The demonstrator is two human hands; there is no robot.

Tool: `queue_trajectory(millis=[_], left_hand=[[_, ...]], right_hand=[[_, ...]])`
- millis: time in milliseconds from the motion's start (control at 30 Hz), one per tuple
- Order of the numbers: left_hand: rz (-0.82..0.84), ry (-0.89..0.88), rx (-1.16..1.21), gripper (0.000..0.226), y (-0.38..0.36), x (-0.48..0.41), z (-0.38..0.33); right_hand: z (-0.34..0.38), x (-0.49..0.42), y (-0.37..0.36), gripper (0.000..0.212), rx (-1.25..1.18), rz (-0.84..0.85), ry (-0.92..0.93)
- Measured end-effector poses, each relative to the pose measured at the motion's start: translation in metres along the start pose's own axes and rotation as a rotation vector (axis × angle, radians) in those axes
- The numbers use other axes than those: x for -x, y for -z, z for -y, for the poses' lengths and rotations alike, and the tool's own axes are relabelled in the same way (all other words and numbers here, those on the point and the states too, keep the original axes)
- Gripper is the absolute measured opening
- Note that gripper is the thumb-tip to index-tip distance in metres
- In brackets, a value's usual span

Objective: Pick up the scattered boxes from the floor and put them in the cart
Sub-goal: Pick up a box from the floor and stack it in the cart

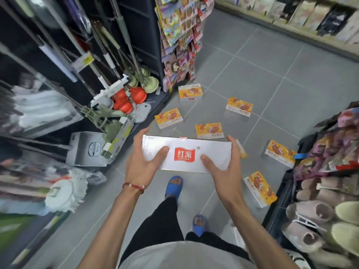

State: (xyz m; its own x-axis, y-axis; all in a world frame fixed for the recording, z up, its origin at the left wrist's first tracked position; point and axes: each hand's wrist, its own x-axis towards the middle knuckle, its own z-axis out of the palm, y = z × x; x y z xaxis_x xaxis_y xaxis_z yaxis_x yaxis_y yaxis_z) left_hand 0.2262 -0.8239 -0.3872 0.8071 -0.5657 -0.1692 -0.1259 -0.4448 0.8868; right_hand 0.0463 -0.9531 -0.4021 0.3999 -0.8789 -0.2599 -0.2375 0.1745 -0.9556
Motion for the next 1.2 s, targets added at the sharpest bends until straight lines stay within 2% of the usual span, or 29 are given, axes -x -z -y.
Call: queue_trajectory(millis=[167,267,467,567,700,900,1200], left_hand=[[-0.144,0.067,0.034,0.070,0.014,0.082,0.018],[-0.246,0.101,0.037,0.076,0.033,0.127,0.033],[-0.461,0.175,0.096,0.095,0.088,0.209,0.072],[-0.564,0.237,0.118,0.096,0.119,0.255,0.096],[-0.744,0.299,0.140,0.100,0.168,0.331,0.132],[-0.936,0.419,0.115,0.098,0.246,0.459,0.186],[-1.201,0.617,0.083,0.098,0.336,0.604,0.246]], right_hand=[[-0.004,0.033,0.005,0.079,0.069,0.163,0.047],[-0.003,0.055,-0.006,0.081,0.137,0.279,0.085],[-0.005,0.119,-0.058,0.078,0.185,0.529,0.129],[-0.010,0.160,-0.091,0.077,0.220,0.649,0.147],[-0.019,0.235,-0.139,0.076,0.272,0.801,0.163],[-0.047,0.373,-0.202,0.087,0.318,1.006,0.156],[-0.076,0.544,-0.292,0.089,0.370,1.312,0.200]])
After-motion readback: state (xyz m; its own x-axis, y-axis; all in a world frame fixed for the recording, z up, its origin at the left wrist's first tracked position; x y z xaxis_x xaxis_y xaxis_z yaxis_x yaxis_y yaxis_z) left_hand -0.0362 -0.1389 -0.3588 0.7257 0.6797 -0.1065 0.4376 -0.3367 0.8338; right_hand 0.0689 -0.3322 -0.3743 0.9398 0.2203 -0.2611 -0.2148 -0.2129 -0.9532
